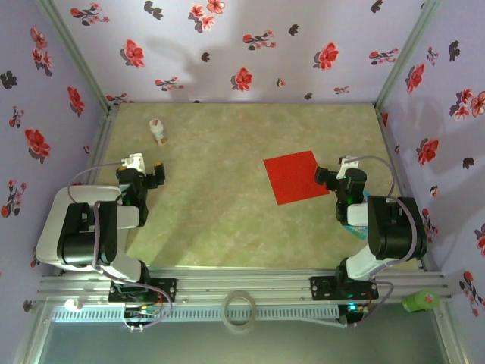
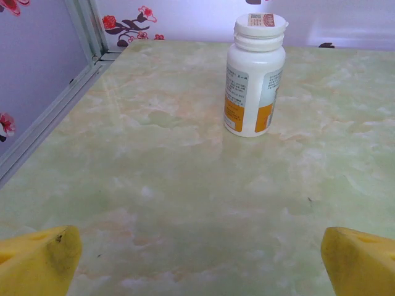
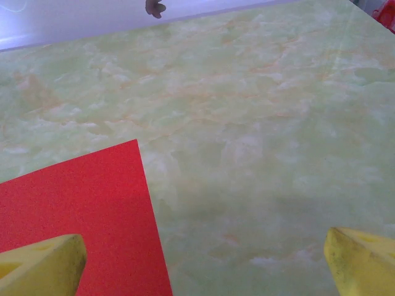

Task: Fold a paper plane with a square sheet of paper (pick it up from the middle)
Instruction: Move the square sheet of paper to the center of the table.

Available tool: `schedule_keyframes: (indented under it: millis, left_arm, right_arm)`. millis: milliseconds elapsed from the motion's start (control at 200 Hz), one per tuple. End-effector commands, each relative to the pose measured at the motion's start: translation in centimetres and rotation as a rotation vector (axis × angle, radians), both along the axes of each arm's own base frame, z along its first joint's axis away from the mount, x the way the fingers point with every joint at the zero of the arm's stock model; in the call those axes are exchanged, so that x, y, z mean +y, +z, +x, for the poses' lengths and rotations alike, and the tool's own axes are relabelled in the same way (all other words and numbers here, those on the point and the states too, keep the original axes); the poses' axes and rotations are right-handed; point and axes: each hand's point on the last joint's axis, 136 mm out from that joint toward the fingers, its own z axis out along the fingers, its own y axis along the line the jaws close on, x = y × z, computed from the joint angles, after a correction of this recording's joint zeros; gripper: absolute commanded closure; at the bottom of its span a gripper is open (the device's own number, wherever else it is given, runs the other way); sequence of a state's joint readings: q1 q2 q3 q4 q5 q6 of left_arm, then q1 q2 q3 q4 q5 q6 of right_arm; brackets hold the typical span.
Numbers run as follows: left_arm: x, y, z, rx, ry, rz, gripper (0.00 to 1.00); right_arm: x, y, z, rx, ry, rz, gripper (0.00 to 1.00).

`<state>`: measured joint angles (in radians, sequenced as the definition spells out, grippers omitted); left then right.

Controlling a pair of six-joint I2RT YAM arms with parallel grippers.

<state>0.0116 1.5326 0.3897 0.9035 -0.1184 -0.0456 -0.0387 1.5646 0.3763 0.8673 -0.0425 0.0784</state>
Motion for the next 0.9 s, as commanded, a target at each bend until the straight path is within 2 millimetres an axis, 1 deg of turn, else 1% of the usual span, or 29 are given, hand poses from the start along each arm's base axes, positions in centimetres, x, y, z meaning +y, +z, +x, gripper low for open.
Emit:
schedule_keyframes:
  millis: [0, 160, 260, 385, 525, 675, 895]
  left_arm:
    - [0.2, -0.6, -0.2, 0.012, 0.003, -0.008, 0.0]
    - [0.1, -0.6, -0.2, 0.012, 0.002, -0.009, 0.0]
    - [0.2, -0.6, -0.2, 0.014, 0.002, -0.009, 0.0]
    - [-0.3, -0.7, -0.1, 0.021, -0.026, -0.011, 0.0]
    - [-0.3, -0.7, -0.1, 0.022, -0.026, -0.011, 0.0]
    - [-1.0, -0.8, 0.1, 0.031, -0.068, -0.02, 0.0]
    - [-1.1, -0.8, 0.1, 0.032, -0.071, -0.021, 0.0]
  right_arm:
    - [0.3, 1.2, 0.6, -0.047, 0.016, -0.009, 0.01]
    - [0.3, 1.2, 0.6, -0.047, 0.016, -0.008, 0.01]
    - [-0.6, 1.0, 0.8, -0.029, -0.039, -0.008, 0.01]
    - [-1.0, 0.9, 0.8, -0.027, -0.061, -0.011, 0.01]
    - [-1.0, 0.9, 0.7, -0.026, -0.061, -0.01, 0.01]
    - [-0.9, 1.1, 0.7, -0.03, -0.061, -0.01, 0.01]
    - [-1.0, 1.0, 0.7, -0.031, -0.061, -0.012, 0.01]
